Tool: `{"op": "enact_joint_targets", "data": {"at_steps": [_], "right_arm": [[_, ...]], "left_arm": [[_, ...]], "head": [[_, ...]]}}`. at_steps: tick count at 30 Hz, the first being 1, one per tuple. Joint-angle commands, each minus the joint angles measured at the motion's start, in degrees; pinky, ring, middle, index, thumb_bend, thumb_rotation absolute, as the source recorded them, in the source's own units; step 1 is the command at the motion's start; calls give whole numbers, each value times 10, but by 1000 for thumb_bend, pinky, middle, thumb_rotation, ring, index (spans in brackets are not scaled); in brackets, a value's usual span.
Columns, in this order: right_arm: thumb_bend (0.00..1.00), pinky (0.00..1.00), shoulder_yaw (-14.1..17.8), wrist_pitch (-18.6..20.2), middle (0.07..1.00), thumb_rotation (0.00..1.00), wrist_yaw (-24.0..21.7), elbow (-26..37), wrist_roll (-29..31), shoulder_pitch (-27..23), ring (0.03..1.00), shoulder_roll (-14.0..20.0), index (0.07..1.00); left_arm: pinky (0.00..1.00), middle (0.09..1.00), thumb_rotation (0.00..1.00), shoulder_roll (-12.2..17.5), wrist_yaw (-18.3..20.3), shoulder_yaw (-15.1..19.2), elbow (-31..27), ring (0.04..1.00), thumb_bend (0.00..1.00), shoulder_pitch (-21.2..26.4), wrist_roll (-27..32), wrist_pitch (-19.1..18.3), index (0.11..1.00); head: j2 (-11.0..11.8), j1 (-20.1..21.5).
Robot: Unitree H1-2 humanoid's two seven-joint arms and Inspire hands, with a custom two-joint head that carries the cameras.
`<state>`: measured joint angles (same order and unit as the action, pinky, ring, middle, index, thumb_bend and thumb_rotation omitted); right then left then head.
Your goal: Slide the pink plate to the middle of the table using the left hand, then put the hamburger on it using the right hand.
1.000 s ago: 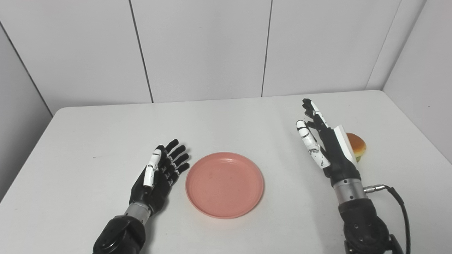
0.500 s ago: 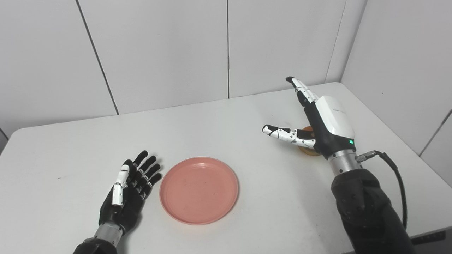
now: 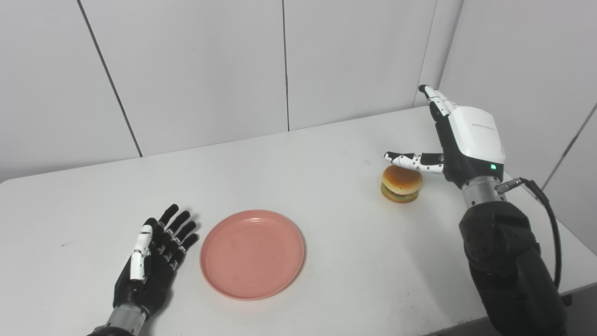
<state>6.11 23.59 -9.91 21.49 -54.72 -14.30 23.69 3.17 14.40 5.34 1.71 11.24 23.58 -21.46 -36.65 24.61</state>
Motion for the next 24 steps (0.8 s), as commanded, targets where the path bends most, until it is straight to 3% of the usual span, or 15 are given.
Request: {"op": "enact_joint_targets", "data": {"at_steps": [1,16,24], "right_arm": [[890,720,11,2,907,564,24,-7,-7,-8,856,12,922],[947,734,-19,15,961,652,26,-138,14,-25,905,5,993],[968,776,-33,3,971,621,48,-192,49,-44,931,0,988]], "left_arm": [[920,908,1000,6,1,2,5,910,320,8,2,0,900],[931,913,1000,10,1,2,4,916,325,6,0,1,902],[931,913,1000,11,2,2,4,917,327,5,0,-1,904]], "head": [[1,1],[-3,0],[-9,-1]]}}
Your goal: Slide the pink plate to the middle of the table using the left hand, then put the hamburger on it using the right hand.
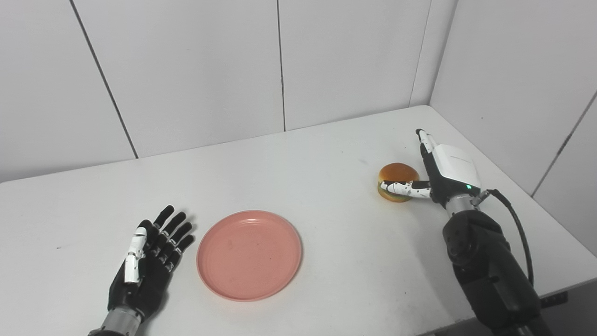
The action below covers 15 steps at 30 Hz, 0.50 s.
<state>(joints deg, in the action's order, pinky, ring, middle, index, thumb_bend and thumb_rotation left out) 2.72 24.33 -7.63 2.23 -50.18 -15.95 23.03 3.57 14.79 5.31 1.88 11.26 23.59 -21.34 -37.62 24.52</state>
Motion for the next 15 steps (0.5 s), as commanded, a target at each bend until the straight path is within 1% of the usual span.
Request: {"op": "enact_joint_targets", "data": {"at_steps": [1,5,9,15], "right_arm": [[972,775,-2,-4,967,620,27,-6,5,-30,928,7,987],[981,767,-17,-1,963,628,30,-32,12,-41,925,10,987],[995,811,-31,9,965,656,31,-58,11,-53,931,13,982],[1000,805,-41,10,957,660,42,-97,11,-70,922,15,979]], "left_arm": [[933,915,1000,8,-2,2,2,919,328,5,1,-3,906],[938,917,1000,8,-2,1,1,922,326,5,0,-4,907],[941,918,1000,7,-3,4,2,923,327,5,4,-7,905],[947,923,1000,8,0,3,3,928,326,5,4,-5,911]], "head": [[0,-1],[-1,-1],[-3,-1],[-5,-3]]}}
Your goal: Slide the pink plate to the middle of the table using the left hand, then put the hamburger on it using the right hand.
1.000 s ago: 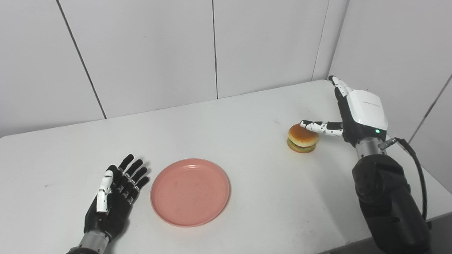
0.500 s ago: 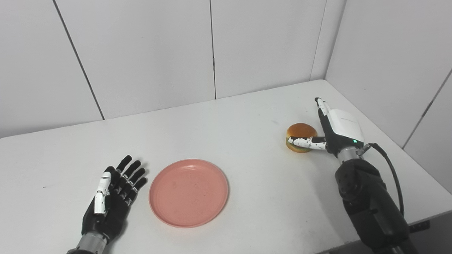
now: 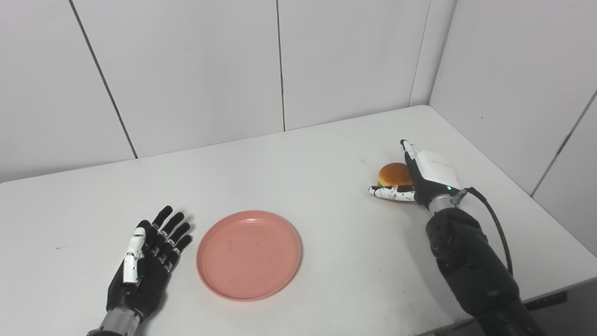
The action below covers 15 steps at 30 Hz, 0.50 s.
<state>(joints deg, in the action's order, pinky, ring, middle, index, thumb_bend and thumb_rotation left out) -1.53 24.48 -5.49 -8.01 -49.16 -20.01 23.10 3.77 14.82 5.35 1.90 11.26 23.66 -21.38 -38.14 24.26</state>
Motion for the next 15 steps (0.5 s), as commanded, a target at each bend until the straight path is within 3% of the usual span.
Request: {"op": "enact_joint_targets", "data": {"at_steps": [1,7,15], "right_arm": [[1000,813,0,9,957,660,21,0,2,-32,924,15,978],[1000,830,-11,17,948,655,11,-27,1,-47,921,24,972],[986,776,-20,24,897,639,-10,-45,-19,-60,865,28,945]], "left_arm": [[945,923,1000,6,-1,2,2,927,325,5,3,-5,911],[928,914,1000,4,-7,1,-4,916,325,4,0,-9,905],[935,921,1000,4,-9,-1,-10,923,327,3,-1,-13,910]], "head": [[0,-2],[-2,-5],[-5,-8]]}}
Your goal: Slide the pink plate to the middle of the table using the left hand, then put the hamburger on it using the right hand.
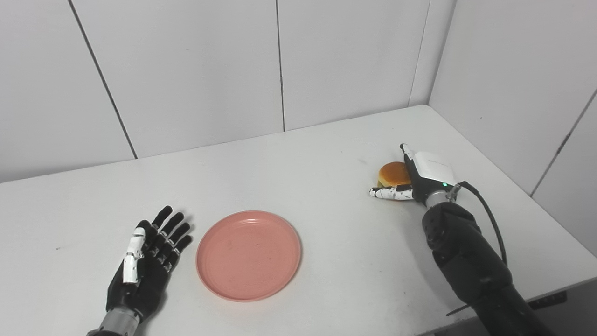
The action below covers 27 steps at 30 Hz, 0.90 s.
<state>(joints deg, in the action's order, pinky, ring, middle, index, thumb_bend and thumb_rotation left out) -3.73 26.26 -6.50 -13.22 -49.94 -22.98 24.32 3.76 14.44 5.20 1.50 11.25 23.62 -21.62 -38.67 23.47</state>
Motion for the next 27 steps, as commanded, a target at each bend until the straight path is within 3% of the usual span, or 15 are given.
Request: {"op": "enact_joint_targets", "data": {"at_steps": [1,4,6,8,9,11,13,18,22,25,27], "right_arm": [[974,765,3,6,888,632,-3,6,-17,-32,854,16,935],[943,733,11,7,854,600,-9,7,-31,-35,822,11,907],[912,663,21,6,760,546,-17,10,-26,-35,738,10,819],[829,473,30,6,547,493,-27,12,-10,-35,503,12,609],[792,408,33,6,502,454,-30,13,-2,-35,448,13,546],[773,380,33,5,481,432,-30,15,12,-33,424,16,517],[704,330,29,3,419,335,-24,22,23,-29,354,18,462],[546,318,25,2,423,215,-16,36,43,-25,347,19,467],[533,358,28,5,443,242,-12,52,41,-25,382,18,469],[521,286,37,6,424,222,-18,75,46,-23,344,16,503],[537,289,39,6,447,204,-11,107,47,-18,355,13,525]], "left_arm": [[936,922,1000,4,-6,0,-6,924,326,3,-1,-11,911],[936,924,1000,4,-6,0,-9,925,326,2,0,-10,913],[932,921,1000,2,-9,1,-11,923,329,2,0,-11,910],[928,916,1000,1,-11,1,-13,918,329,2,1,-12,907],[928,917,1000,1,-11,2,-13,918,328,2,2,-13,909],[929,918,1000,1,-12,1,-13,919,328,2,3,-14,910],[924,915,1000,1,-13,0,-14,915,328,2,1,-14,907],[923,910,1000,0,-15,-1,-13,911,331,2,-2,-12,904],[911,909,1000,-3,-21,-3,-17,905,327,3,-4,-17,901],[913,910,1000,-4,-23,-5,-17,907,326,3,-2,-16,900],[912,910,1000,-6,-26,-6,-19,906,323,3,-2,-18,899]], "head": [[0,0],[-1,-1],[-1,-2],[-2,-3],[-2,-3],[-2,-3],[-3,-5],[-3,-7],[-2,-12],[-2,-15],[-2,-19]]}}
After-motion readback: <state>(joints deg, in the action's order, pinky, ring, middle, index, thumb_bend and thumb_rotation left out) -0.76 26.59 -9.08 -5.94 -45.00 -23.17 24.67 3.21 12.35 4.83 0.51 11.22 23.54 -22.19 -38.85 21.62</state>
